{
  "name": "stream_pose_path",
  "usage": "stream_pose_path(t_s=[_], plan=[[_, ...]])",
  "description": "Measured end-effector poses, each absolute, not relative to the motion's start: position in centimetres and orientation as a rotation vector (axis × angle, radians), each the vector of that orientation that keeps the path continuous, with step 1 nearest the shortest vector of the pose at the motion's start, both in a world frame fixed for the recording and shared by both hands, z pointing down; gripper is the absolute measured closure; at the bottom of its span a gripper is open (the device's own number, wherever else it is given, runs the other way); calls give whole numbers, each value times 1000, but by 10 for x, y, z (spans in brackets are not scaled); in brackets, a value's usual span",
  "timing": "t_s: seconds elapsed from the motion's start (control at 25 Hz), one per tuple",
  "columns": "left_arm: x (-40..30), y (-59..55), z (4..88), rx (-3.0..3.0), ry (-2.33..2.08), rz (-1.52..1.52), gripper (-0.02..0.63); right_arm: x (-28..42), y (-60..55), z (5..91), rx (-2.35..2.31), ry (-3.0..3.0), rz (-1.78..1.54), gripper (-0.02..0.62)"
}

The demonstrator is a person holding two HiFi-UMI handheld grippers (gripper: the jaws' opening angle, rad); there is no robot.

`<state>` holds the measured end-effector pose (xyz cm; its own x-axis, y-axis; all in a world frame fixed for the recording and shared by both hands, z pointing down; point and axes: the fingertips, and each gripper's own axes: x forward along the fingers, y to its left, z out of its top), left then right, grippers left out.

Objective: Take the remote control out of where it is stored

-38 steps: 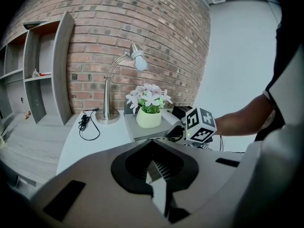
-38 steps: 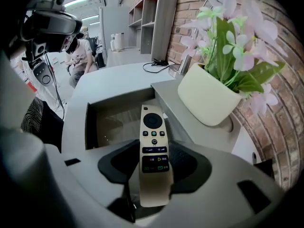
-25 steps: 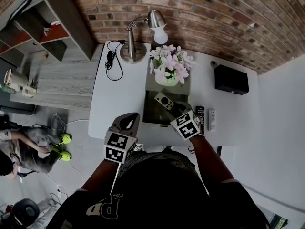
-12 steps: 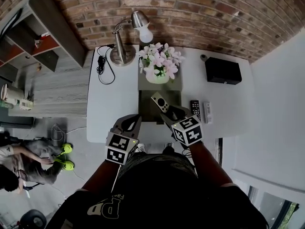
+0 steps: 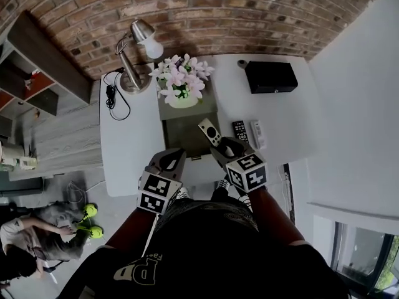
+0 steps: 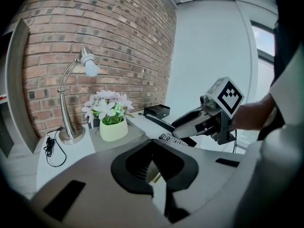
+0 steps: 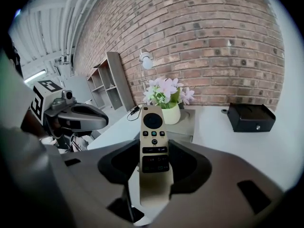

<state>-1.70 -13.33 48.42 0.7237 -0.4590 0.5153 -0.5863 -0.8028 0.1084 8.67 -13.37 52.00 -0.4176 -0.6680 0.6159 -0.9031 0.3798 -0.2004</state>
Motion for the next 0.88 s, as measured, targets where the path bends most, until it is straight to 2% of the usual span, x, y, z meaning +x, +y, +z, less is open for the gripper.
stream_pose_path(t_s=[0.88], plan=[[122,-128,491,2747,-609,756,600,266,-108,540,1698,-2005,874,402]])
